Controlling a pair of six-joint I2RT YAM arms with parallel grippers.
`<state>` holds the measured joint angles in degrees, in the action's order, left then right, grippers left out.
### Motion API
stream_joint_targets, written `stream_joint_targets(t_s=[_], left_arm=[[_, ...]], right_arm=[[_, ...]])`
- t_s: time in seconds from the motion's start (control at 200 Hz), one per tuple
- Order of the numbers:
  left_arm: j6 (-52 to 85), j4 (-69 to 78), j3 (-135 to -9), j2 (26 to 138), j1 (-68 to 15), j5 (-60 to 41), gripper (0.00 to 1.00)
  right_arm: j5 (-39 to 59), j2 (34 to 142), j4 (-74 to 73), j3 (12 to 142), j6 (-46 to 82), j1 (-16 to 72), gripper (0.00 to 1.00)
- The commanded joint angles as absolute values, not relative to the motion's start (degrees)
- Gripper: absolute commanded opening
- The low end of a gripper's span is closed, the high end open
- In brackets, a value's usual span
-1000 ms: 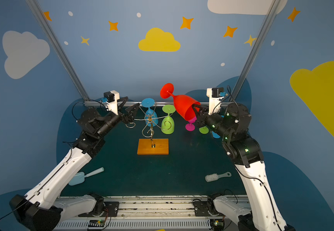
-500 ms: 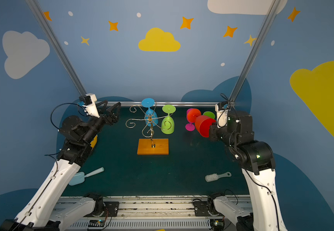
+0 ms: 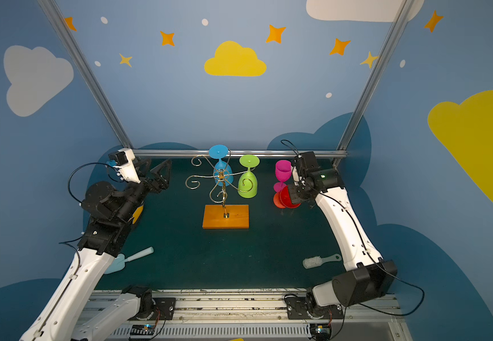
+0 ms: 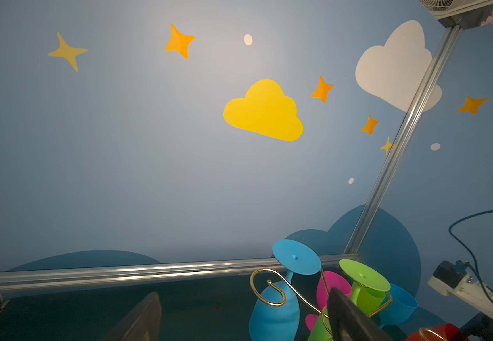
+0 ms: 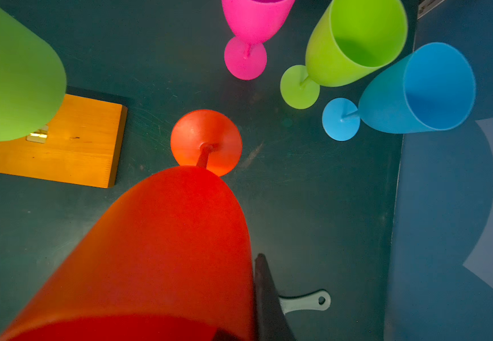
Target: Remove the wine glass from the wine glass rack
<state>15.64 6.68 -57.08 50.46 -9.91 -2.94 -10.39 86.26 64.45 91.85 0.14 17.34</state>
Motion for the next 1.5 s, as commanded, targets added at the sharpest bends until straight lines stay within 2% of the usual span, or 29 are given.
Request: stream_joint_targets(t_s=[0.0,0.2,0.37,0.481,0.731,1.131,1.492], left_arm=[[14.42,6.42,-56.53,48.53,-9.28,-1.52,0.88],[13.01,6.15,-54.94,46.12,-8.83,-0.02,0.91],[12.18,5.36,-54.41,44.79,-8.37,0.66,0.93],[11.57,4.89,-54.40,44.17,-8.22,0.65,0.94],[10.31,4.28,-54.50,43.07,-8.09,1.22,0.95],[9.84,3.95,-54.41,43.28,-7.91,1.64,0.96],[13.80,-3.31,-60.55,48.40,-6.52,0.54,0.95]], right_arm=[[-9.72,90.73,62.76,95.46,0.12,17.71,0.00],[-9.31,103.30,68.84,106.92,0.24,17.83,0.00],[-12.19,117.70,82.39,122.56,6.34,18.05,0.00],[-11.75,121.71,82.07,124.30,6.56,18.28,0.00],[-9.32,123.30,79.95,124.33,6.83,18.45,0.00],[-6.72,120.28,78.66,124.71,7.04,17.98,0.24],[-4.56,111.41,74.94,121.39,7.85,16.76,0.45]])
